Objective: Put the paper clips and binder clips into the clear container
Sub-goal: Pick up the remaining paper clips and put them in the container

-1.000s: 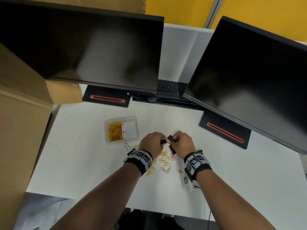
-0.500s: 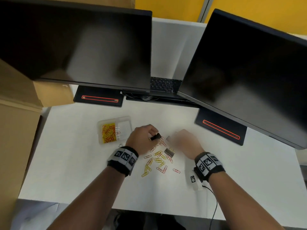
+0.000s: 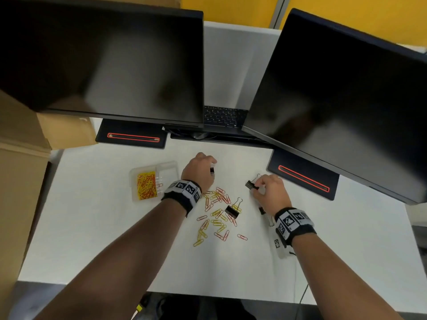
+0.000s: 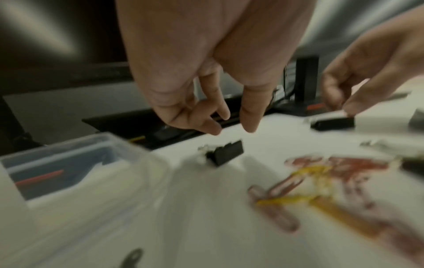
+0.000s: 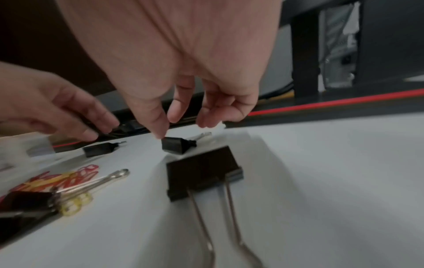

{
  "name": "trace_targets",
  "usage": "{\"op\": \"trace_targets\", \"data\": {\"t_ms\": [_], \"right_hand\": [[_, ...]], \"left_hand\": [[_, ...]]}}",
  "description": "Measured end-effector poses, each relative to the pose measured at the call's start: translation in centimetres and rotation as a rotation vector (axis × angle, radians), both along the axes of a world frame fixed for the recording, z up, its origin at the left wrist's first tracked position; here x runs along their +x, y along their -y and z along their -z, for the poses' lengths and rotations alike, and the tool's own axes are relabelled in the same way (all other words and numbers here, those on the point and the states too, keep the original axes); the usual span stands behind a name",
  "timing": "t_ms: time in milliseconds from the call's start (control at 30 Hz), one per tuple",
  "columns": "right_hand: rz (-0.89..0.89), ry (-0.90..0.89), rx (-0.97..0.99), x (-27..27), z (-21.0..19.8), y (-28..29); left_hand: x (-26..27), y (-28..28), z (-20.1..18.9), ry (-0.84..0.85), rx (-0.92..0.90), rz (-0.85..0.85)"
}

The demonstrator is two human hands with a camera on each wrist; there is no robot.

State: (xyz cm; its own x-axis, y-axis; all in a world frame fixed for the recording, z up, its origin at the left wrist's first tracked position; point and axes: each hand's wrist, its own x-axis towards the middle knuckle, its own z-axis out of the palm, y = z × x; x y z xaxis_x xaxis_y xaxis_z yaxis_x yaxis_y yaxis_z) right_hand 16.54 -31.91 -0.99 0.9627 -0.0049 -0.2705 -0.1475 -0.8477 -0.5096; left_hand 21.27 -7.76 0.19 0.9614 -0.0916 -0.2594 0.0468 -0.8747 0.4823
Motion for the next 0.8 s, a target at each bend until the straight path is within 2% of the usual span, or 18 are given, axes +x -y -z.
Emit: {"op": "trace_targets", "data": {"t_ms": [133,233,300,500,667,800], "right_hand": [[-0.171,0.037,0.016,-2.2,-1.2,-2.1],[-0.407,-0.009,-0.128,-4.2,-0.5,-4.4],[-0.481,0.019,-0.237,-4.9,0.4,-5.1],[-0.415,0.034,-0.173,-5.3,0.9,-4.9],[-0.265,0.079,0.021,-3.1,-0.2,-4.8],[-0.164,0.114,0.009,2.1,-0.1,-5.8]], "left_hand": [[-3.9,-0.4,-2.3,0.017,-0.092,-0.029],[-8.1,-1.8,-3.0,-0.02,-0.181,-0.084],[-10.3,-3.2,-2.8,-0.033,-0.232,-0.148],[-13.7,-8.1,-1.7,0.086,-0.157,-0.332],[-15.1,-10.1,-0.5,0.128,-0.094,-0.334],[-14.9,-8.8,-0.4,0.118,-0.115,-0.265]]}}
